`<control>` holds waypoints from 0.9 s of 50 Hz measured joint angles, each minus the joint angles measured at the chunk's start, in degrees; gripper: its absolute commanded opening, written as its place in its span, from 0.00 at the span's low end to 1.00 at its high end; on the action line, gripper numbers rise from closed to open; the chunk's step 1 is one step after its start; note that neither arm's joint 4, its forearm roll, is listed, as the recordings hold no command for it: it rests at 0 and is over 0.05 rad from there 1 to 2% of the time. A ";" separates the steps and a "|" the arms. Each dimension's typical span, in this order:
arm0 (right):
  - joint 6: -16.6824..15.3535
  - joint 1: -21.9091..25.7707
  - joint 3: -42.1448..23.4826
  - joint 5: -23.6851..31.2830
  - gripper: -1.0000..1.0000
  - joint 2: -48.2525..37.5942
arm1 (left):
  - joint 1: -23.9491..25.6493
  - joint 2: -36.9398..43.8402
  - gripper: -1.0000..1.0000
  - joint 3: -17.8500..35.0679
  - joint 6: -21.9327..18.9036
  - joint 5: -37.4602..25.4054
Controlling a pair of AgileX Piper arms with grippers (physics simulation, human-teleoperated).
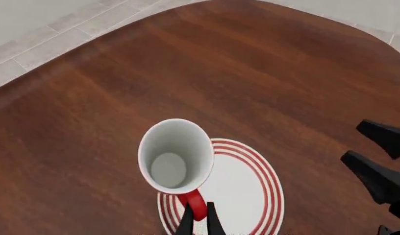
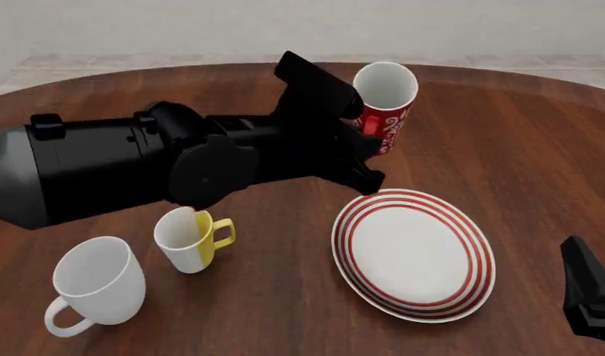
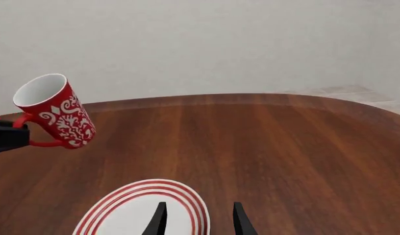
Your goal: Pick up the red mug and put it on the plate
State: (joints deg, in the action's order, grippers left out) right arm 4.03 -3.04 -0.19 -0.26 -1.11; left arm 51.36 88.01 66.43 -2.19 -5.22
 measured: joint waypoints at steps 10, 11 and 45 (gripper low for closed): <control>0.09 -0.03 0.00 0.04 1.00 0.08 | 2.39 0.21 0.00 -0.93 1.39 0.24; 0.10 -0.03 0.00 0.04 1.00 0.10 | 2.63 0.21 0.00 -0.99 1.54 0.26; 0.35 -0.23 0.00 0.16 1.00 0.60 | 7.19 3.01 0.00 -3.90 4.14 3.10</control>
State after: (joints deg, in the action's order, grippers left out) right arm 4.38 -3.27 -0.18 -0.10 -0.51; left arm 58.55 91.01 62.53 1.96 -2.12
